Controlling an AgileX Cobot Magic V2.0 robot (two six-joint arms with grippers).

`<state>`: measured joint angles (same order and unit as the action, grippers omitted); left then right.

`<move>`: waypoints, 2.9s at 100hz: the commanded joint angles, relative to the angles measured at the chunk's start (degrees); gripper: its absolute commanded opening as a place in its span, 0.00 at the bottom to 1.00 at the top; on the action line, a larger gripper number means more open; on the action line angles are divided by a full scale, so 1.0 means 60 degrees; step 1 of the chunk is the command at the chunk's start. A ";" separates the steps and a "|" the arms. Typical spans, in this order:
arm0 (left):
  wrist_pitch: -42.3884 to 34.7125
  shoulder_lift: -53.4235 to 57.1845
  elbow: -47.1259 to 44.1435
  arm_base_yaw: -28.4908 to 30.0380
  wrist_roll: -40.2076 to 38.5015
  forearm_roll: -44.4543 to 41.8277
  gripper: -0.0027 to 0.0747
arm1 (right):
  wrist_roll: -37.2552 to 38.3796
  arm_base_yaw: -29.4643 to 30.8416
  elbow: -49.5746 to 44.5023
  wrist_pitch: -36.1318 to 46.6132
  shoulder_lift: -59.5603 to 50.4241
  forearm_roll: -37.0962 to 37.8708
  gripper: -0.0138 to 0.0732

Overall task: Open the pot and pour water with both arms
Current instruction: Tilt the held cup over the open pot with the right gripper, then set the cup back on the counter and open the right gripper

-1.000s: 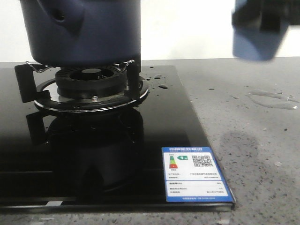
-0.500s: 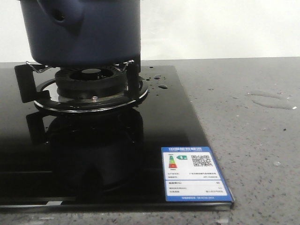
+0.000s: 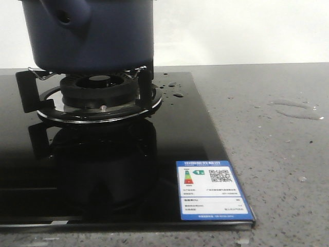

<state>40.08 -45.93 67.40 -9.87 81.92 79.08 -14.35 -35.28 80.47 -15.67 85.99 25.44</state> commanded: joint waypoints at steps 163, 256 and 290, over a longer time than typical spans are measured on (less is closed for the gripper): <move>-0.0604 0.0091 0.0215 -0.0043 -0.0076 0.0751 0.37 | 0.0021 -0.0215 0.1073 0.1387 0.0492 1.3304 0.37; -0.0546 -0.0014 -0.0519 -0.0043 -0.0076 0.0763 0.37 | 0.7761 0.2587 -0.5033 0.1065 -0.4440 0.3617 0.37; -0.0568 -0.0014 -0.1124 -0.0043 -0.0076 0.0829 0.37 | 0.7972 0.4092 -0.8898 0.4188 -0.5333 0.3342 0.37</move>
<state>38.87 -46.17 59.52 -9.87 81.78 79.50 33.01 -11.62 28.09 3.26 55.13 45.90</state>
